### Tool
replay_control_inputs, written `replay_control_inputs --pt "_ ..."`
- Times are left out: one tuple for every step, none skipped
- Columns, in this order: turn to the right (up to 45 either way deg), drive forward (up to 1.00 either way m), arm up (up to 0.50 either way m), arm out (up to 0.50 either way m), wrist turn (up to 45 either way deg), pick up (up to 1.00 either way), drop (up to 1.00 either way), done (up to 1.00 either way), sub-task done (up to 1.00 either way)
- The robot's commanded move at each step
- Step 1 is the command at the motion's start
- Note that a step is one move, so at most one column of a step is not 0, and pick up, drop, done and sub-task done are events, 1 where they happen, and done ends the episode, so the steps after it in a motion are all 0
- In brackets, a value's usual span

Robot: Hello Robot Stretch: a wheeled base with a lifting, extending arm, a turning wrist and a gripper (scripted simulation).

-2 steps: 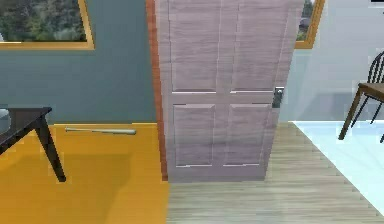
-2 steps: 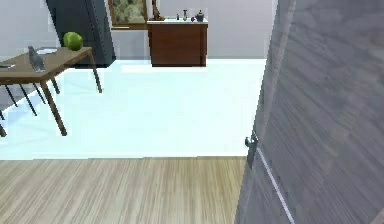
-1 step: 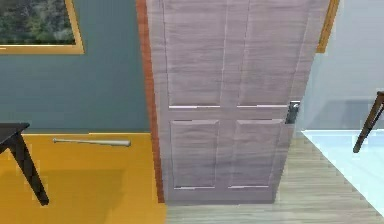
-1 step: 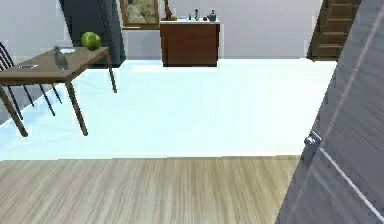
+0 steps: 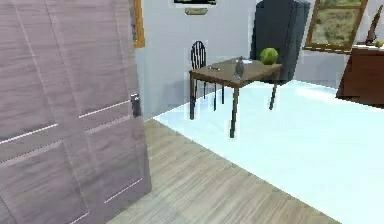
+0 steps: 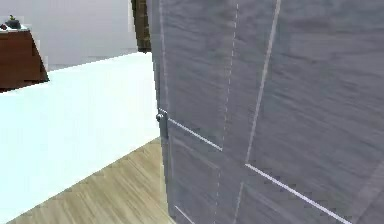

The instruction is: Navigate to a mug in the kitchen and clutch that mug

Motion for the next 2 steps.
replay_control_inputs --pt "42.0 0.0 0.0 0.0 0.0 0.0 0.0 0.0 0.0" --pt "0.0 1.0 0.0 0.0 0.0 0.0 0.0 0.0 0.0"
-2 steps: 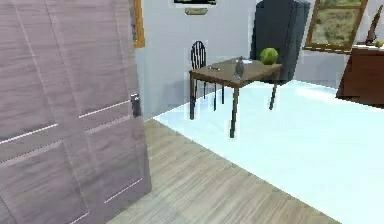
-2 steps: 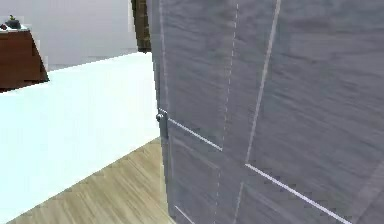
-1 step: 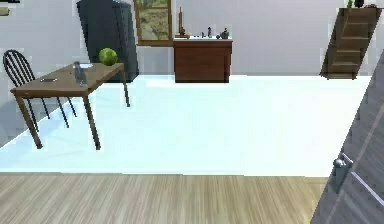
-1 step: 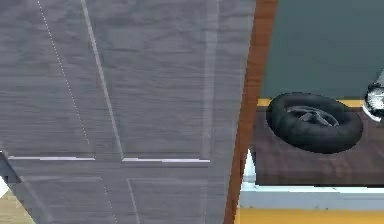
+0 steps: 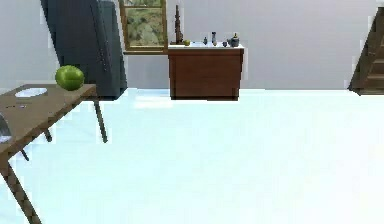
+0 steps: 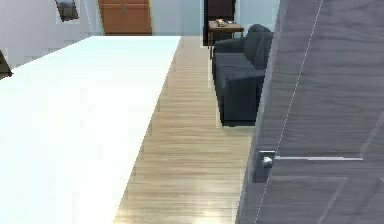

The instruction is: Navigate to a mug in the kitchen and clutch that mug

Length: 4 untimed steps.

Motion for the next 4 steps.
replay_control_inputs --pt "0.0 1.0 0.0 0.0 0.0 0.0 0.0 0.0 0.0" --pt "0.0 1.0 0.0 0.0 0.0 0.0 0.0 0.0 0.0" --pt "0.0 0.8 0.0 0.0 0.0 0.0 0.0 0.0 0.0" --pt "-45.0 0.0 0.0 0.0 0.0 0.0 0.0 0.0 0.0"
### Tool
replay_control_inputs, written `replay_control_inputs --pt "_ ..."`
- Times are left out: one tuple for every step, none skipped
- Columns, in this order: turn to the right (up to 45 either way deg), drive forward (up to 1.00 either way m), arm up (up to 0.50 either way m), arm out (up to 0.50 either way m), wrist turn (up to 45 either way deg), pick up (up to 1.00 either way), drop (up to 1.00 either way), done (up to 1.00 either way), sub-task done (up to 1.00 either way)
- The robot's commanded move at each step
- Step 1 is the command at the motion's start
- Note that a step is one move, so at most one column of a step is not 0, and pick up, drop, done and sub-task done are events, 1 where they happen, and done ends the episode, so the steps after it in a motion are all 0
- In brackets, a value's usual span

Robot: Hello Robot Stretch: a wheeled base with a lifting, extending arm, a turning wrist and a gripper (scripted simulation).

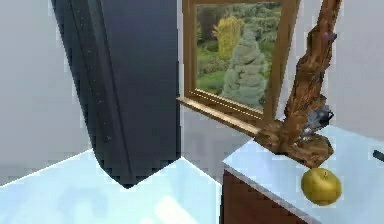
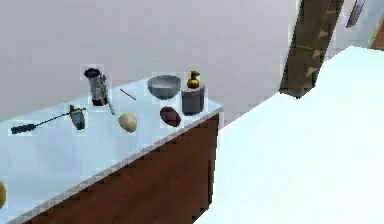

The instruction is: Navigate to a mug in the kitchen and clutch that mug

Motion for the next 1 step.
replay_control_inputs --pt "-45.0 0.0 0.0 0.0 0.0 0.0 0.0 0.0 0.0"
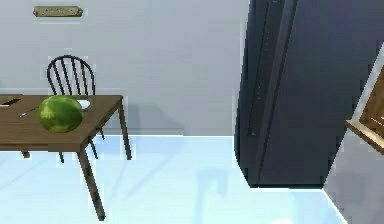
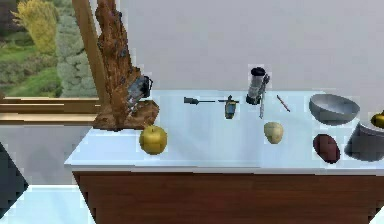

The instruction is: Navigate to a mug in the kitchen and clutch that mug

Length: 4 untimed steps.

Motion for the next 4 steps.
replay_control_inputs --pt "-9.0 0.0 0.0 0.0 0.0 0.0 0.0 0.0 0.0" --pt "-3.0 0.0 0.0 0.0 0.0 0.0 0.0 0.0 0.0" --pt "45.0 0.0 0.0 0.0 0.0 0.0 0.0 0.0 0.0" --pt "0.0 0.55 0.0 0.0 0.0 0.0 0.0 0.0 0.0"
